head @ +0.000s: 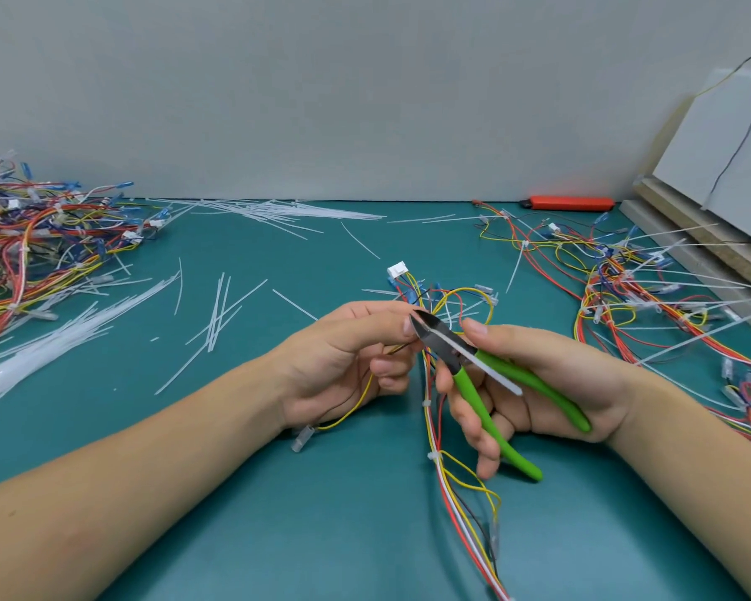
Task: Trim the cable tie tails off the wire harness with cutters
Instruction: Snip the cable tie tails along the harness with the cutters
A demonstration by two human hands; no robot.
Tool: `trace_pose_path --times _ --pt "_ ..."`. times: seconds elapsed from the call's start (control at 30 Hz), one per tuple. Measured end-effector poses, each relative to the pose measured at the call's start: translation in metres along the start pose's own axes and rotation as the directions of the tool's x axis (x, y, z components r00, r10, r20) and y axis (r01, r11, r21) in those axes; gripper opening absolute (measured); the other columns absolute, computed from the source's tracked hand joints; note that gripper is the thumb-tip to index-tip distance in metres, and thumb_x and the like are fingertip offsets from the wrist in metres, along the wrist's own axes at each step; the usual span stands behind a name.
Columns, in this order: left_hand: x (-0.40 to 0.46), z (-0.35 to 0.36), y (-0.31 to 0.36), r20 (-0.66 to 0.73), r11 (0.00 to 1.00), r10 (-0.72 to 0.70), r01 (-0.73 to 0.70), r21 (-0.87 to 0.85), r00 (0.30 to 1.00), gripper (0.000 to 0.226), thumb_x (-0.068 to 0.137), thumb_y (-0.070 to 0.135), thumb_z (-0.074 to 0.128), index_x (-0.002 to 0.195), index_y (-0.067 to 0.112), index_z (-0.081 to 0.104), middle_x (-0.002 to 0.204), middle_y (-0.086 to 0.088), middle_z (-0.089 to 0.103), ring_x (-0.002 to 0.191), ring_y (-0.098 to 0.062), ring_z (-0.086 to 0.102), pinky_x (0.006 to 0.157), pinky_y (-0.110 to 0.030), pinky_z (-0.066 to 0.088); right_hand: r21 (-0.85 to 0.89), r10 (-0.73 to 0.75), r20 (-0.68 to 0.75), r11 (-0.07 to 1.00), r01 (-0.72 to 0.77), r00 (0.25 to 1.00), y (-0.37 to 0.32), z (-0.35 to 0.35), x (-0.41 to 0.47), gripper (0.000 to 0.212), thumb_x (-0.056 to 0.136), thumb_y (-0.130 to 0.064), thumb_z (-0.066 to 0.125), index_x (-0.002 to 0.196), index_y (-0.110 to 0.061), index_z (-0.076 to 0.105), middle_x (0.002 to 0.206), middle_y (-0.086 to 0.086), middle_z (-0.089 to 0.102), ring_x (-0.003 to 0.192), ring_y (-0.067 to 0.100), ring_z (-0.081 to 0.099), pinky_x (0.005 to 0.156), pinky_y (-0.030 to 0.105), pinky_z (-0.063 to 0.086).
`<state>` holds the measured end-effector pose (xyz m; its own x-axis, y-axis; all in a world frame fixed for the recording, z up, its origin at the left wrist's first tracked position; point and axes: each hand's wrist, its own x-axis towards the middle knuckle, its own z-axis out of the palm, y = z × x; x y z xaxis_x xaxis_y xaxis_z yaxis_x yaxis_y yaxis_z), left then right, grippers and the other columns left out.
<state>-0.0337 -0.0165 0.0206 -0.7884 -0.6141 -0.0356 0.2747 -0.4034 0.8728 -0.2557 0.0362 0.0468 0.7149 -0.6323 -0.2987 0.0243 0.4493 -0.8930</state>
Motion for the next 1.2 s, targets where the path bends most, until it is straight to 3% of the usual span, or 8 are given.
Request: trace_pose_path --times 0.17,0.27,0.4,0.53,0.7,0.9,1.07,1.2 --pt "0.0 0.001 0.001 0.016 1.0 0.007 -0.007 0.015 1.0 0.009 0.085 0.02 0.065 0.089 0.013 0.07 0.084 -0.021 0.037 0.048 -0.003 0.034 0.053 -0.021 0.03 0.015 0.005 0.011 1.0 -0.005 1.0 0.001 -0.001 0.0 0.055 0.089 -0.061 0.069 0.108 -0.01 0.072 0.084 0.018 0.069 0.069 0.031 0.071 0.072 0.049 0.062" --pt "-0.001 0.002 0.001 0.034 1.0 0.016 -0.017 0.023 0.999 0.009 0.085 0.02 0.064 0.084 0.018 0.072 0.068 -0.001 0.046 0.047 -0.001 0.033 0.053 -0.021 0.028 0.006 -0.001 0.002 1.0 0.001 1.0 0.0 -0.001 0.0 0.054 0.089 -0.06 0.07 0.107 -0.009 0.071 0.082 0.018 0.067 0.067 0.03 0.069 0.07 0.048 0.062" --pt "0.0 0.001 0.0 0.015 1.0 0.014 -0.014 -0.002 1.0 0.01 0.085 0.018 0.065 0.09 0.011 0.071 0.067 0.001 0.043 0.047 -0.002 0.032 0.051 -0.019 0.031 -0.023 -0.01 -0.021 1.0 0.01 1.0 0.0 0.003 0.001 0.047 0.091 -0.058 0.068 0.102 -0.013 0.068 0.075 0.014 0.058 0.058 0.025 0.06 0.062 0.042 0.061" --pt "0.0 0.002 0.001 0.005 1.0 0.024 -0.024 0.013 1.0 0.01 0.084 0.018 0.065 0.089 0.013 0.073 0.072 0.001 0.04 0.048 -0.002 0.03 0.051 -0.019 0.03 -0.082 -0.015 -0.037 0.997 0.011 0.999 -0.001 0.008 0.002 0.04 0.102 -0.055 0.052 0.098 -0.015 0.059 0.066 0.007 0.048 0.047 0.018 0.046 0.051 0.032 0.056" --pt "-0.001 0.006 0.002 -0.002 0.999 0.033 -0.033 -0.008 0.999 0.006 0.083 0.019 0.065 0.082 0.016 0.071 0.067 0.005 0.042 0.048 -0.001 0.031 0.052 -0.019 0.03 -0.042 -0.025 -0.045 0.999 0.023 0.999 0.001 0.01 0.005 0.041 0.096 -0.059 0.06 0.095 -0.018 0.063 0.068 0.007 0.05 0.049 0.019 0.049 0.055 0.035 0.057" --pt "-0.002 0.007 0.003 0.035 0.999 0.034 -0.033 -0.002 0.999 0.015 0.087 0.021 0.061 0.075 0.022 0.07 0.061 0.013 0.051 0.048 0.0 0.033 0.054 -0.019 0.029 -0.004 -0.038 -0.033 0.999 0.037 0.999 0.003 0.002 0.003 0.05 0.094 -0.057 0.065 0.107 -0.009 0.068 0.082 0.019 0.065 0.064 0.031 0.067 0.069 0.05 0.062" --pt "-0.001 0.006 0.003 0.049 0.999 0.033 -0.033 -0.004 0.998 0.016 0.089 0.021 0.059 0.078 0.023 0.071 0.061 0.013 0.054 0.049 0.0 0.036 0.055 -0.017 0.032 0.021 -0.019 -0.009 1.0 0.019 1.0 0.003 -0.001 0.002 0.052 0.094 -0.058 0.064 0.11 -0.009 0.07 0.086 0.018 0.068 0.07 0.031 0.07 0.073 0.05 0.061" --pt "0.0 0.005 0.003 0.05 1.0 0.028 -0.028 -0.012 0.998 0.015 0.09 0.02 0.059 0.08 0.021 0.07 0.062 0.013 0.055 0.049 0.0 0.037 0.055 -0.017 0.033 0.016 -0.028 -0.029 0.999 0.029 0.999 0.004 0.001 0.003 0.051 0.093 -0.057 0.066 0.107 -0.009 0.068 0.081 0.016 0.063 0.064 0.029 0.065 0.069 0.048 0.062"
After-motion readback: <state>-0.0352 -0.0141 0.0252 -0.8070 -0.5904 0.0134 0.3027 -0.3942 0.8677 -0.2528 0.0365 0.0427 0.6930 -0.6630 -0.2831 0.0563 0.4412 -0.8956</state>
